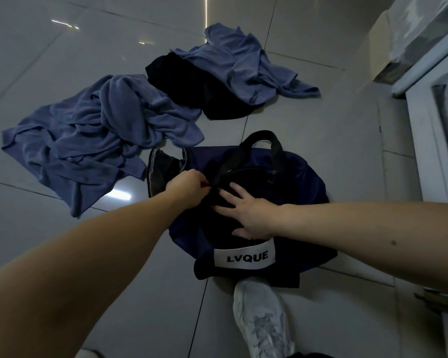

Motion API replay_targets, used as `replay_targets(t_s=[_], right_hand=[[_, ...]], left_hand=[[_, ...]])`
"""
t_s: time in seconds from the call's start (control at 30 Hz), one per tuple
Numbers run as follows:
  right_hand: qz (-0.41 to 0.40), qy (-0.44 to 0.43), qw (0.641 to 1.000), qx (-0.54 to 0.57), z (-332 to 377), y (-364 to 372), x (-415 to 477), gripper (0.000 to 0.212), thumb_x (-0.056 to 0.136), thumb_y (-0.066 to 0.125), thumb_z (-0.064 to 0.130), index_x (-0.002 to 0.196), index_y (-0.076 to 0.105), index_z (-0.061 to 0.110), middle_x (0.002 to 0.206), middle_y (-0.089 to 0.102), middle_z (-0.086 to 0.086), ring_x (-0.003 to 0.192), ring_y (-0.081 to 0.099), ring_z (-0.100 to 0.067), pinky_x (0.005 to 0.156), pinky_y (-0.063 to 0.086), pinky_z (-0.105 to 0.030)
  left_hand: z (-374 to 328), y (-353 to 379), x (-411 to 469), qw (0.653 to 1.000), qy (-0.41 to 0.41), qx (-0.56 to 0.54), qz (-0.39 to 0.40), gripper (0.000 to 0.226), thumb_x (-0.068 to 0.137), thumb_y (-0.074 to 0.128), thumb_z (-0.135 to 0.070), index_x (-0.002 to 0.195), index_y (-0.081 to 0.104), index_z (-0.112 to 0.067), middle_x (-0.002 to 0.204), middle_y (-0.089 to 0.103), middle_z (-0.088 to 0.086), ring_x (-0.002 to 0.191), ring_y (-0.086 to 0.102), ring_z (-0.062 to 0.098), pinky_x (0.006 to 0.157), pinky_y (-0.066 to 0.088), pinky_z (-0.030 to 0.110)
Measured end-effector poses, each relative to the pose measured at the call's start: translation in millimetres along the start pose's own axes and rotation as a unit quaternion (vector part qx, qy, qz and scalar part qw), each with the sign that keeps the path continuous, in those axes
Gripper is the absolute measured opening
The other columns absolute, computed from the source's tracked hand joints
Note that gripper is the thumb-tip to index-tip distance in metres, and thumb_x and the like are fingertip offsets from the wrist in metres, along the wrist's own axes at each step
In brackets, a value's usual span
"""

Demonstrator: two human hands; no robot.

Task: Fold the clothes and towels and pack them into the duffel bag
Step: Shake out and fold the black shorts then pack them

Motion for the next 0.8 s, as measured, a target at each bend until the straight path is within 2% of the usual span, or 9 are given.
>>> replay_targets(t_s=[0.1,0.23,0.33,0.47,0.53,0.6,0.67,0.73,0.8], right_hand=[[0.008,-0.001,1.000,0.000,-2,1,4,0.081,0.097,0.057,0.045,0.158,0.005,0.039,0.166,-0.019,0.003,0.150,-0.023,-0.033,0.106,0.040,-0.059],[0.028,0.007,0.999,-0.018,-2,0,12,0.081,0.096,0.057,0.046,0.159,0.006,0.037,0.166,-0.016,0.004,0.151,-0.013,-0.039,0.104,0.040,-0.061],[0.047,0.024,0.998,-0.037,0,-2,24,0.085,0.092,0.061,0.042,0.160,0.009,0.032,0.166,-0.009,-0.003,0.148,-0.006,-0.046,0.106,0.041,-0.059],[0.052,0.049,0.997,-0.001,7,-11,26,0.086,0.093,0.063,0.034,0.160,0.008,0.032,0.166,-0.010,-0.001,0.151,-0.007,-0.040,0.110,0.034,-0.060],[0.041,0.054,0.998,-0.001,10,-16,16,0.078,0.094,0.063,0.030,0.158,0.019,0.028,0.166,-0.004,-0.003,0.152,-0.001,-0.036,0.110,0.036,-0.058],[-0.027,0.042,0.998,0.023,12,-26,5,0.058,0.093,0.061,0.023,0.148,0.042,0.022,0.160,0.022,-0.007,0.147,0.022,-0.033,0.104,0.043,-0.053],[-0.152,0.017,0.988,0.032,12,-42,-12,0.044,0.087,0.060,0.016,0.131,0.060,0.015,0.141,0.049,-0.007,0.129,0.045,-0.031,0.097,0.048,-0.047],[-0.287,0.004,0.958,-0.006,3,-56,-28,0.044,0.077,0.063,0.012,0.121,0.066,0.010,0.127,0.058,-0.011,0.118,0.052,-0.035,0.096,0.047,-0.049],[-0.339,0.040,0.937,-0.075,-16,-60,-37,0.058,0.073,0.065,0.016,0.131,0.059,0.010,0.137,0.050,-0.016,0.128,0.044,-0.039,0.110,0.036,-0.054]], left_hand=[[-7,-5,-3,0.998,0.007,0.040,-0.053,0.021,0.092,0.053,-0.033,0.094,0.072,-0.023,0.085,0.068,-0.001,0.077,0.063,0.023,0.068,0.054,0.035],[-25,-35,-19,0.977,0.066,0.028,-0.203,0.019,0.094,0.053,-0.032,0.094,0.065,-0.017,0.087,0.065,0.000,0.078,0.059,0.023,0.061,0.039,0.031],[-42,-52,-33,0.950,0.136,0.001,-0.280,0.017,0.093,0.058,-0.029,0.093,0.066,-0.015,0.088,0.066,0.000,0.077,0.059,0.022,0.062,0.043,0.033],[-28,-31,-28,0.973,0.099,0.037,-0.204,0.022,0.095,0.059,-0.032,0.105,0.070,-0.017,0.100,0.070,0.002,0.092,0.063,0.025,0.075,0.049,0.035],[-20,-20,-26,0.981,0.082,0.041,-0.170,0.026,0.095,0.059,-0.034,0.113,0.070,-0.018,0.107,0.070,0.002,0.100,0.063,0.026,0.082,0.049,0.035],[-19,-17,-30,0.979,0.099,0.051,-0.172,0.031,0.096,0.059,-0.034,0.121,0.068,-0.018,0.116,0.067,0.003,0.107,0.060,0.026,0.089,0.046,0.037],[-19,-20,-41,0.968,0.116,0.085,-0.204,0.035,0.094,0.060,-0.034,0.124,0.065,-0.019,0.125,0.061,0.002,0.115,0.053,0.028,0.094,0.040,0.040],[-15,-25,-62,0.959,0.092,0.095,-0.251,0.042,0.090,0.061,-0.036,0.128,0.060,-0.020,0.136,0.052,0.002,0.126,0.043,0.029,0.101,0.033,0.043],[-6,-23,-85,0.960,0.019,0.085,-0.267,0.060,0.087,0.060,-0.046,0.140,0.044,-0.022,0.152,0.033,0.005,0.139,0.027,0.031,0.111,0.025,0.048]])
Point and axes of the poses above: each hand's wrist, its own x-axis towards the middle knuckle, its own y-axis out of the palm, z = x × y, the point moved 7 cm from there along x, towards the middle knuckle
